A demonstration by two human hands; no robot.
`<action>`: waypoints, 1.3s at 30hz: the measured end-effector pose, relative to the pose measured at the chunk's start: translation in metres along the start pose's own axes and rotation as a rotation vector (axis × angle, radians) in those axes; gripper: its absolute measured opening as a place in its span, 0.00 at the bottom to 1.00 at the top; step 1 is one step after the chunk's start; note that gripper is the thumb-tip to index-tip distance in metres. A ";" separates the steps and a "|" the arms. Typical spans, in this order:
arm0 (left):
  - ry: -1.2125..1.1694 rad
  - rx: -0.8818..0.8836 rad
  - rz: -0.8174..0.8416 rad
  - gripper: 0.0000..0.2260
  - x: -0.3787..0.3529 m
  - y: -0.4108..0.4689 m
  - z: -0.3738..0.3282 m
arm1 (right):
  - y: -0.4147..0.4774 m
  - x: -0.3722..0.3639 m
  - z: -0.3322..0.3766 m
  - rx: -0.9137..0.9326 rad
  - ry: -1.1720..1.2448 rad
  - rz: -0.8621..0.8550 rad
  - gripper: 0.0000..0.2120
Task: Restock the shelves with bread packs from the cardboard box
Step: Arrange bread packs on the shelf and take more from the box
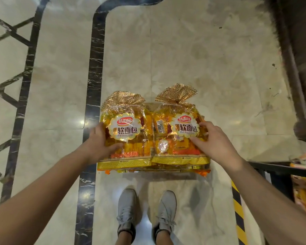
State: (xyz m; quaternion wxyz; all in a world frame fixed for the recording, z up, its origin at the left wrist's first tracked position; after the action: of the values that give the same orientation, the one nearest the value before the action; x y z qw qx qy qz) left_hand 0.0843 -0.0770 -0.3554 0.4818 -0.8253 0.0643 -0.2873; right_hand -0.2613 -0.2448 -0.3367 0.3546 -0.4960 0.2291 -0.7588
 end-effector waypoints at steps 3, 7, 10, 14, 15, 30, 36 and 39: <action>-0.374 0.038 0.015 0.44 -0.010 0.010 0.018 | 0.008 -0.005 -0.012 -0.012 0.097 0.002 0.37; -0.579 0.104 0.077 0.53 -0.022 0.018 0.044 | 0.017 -0.009 -0.021 -0.047 0.231 0.016 0.44; -0.643 0.066 0.098 0.49 -0.023 0.011 0.033 | 0.023 -0.015 -0.031 -0.134 0.372 0.054 0.49; -0.704 0.027 0.108 0.43 -0.019 0.007 0.022 | 0.022 -0.028 -0.037 -0.168 0.560 0.139 0.26; -0.731 0.015 0.098 0.41 -0.016 0.006 0.019 | 0.022 -0.031 -0.037 -0.146 0.617 0.169 0.20; -0.829 -0.283 0.130 0.25 0.027 -0.081 -0.054 | -0.059 0.019 -0.008 0.138 1.116 0.325 0.38; -0.832 -0.390 0.115 0.47 0.074 -0.171 -0.114 | -0.147 0.106 0.011 0.275 1.206 0.209 0.34; -0.807 -0.463 0.102 0.51 0.099 -0.228 -0.154 | -0.210 0.160 0.027 0.349 1.235 0.117 0.26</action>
State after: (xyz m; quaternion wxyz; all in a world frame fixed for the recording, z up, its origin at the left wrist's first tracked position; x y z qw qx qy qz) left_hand 0.0446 -0.1115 -0.0675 0.2851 -0.9527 -0.0254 0.1027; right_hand -0.3431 -0.2319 -0.0842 0.2736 0.1104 0.2911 -0.9101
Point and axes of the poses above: each hand's wrist, its own y-axis towards the middle knuckle, its own x-axis out of the back of the hand, z = x × y, the point moved 9 cm from there along y, towards the middle knuckle, and after that the axes turned 13 degrees about z, right-handed, at the moved point
